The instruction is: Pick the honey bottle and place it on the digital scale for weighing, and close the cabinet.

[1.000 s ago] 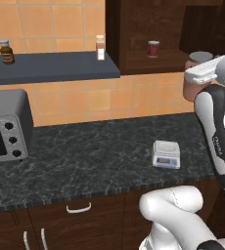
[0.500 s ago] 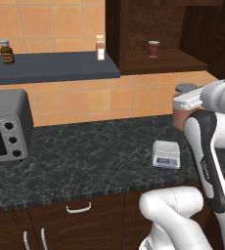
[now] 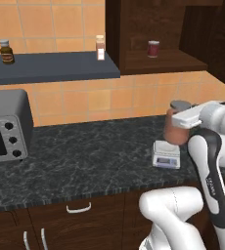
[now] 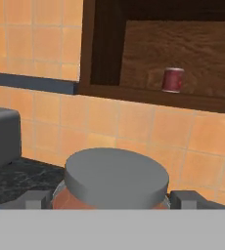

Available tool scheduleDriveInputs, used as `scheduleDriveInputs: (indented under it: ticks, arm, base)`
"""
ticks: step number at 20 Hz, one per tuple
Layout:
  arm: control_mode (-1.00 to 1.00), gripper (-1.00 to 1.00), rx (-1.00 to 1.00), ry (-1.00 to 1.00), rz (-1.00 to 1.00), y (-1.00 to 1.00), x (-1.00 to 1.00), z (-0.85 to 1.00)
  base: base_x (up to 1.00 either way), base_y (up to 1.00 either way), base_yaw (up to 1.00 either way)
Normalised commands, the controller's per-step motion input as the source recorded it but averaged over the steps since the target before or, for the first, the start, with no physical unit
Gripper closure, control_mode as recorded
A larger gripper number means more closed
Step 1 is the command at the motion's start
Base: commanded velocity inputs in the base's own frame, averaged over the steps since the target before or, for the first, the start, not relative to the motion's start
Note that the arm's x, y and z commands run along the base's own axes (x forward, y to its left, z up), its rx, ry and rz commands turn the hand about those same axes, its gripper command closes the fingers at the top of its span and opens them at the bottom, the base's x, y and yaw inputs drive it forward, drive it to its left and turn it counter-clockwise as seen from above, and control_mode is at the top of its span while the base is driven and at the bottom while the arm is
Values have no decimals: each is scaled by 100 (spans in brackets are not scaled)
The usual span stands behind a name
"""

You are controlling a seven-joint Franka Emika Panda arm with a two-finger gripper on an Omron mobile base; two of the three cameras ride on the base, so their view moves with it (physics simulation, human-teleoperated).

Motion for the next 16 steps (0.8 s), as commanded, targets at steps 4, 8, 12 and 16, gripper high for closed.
scheduleDriveInputs:
  ticks: [4, 8, 12, 16]
  arm:
    - [-100, 100, 3, 3, 13, 0, 38, -23]
    - [-100, 100, 0, -1, 12, -11, 35, -18]
    - [-100, 100, -5, -8, 3, -5, 19, -37]
    - [-100, 100, 0, 0, 13, -36, 37, -36]
  base:
    - [0, 0, 0]
    - [0, 0, 0]
    - [0, 0, 0]
    - [0, 0, 0]
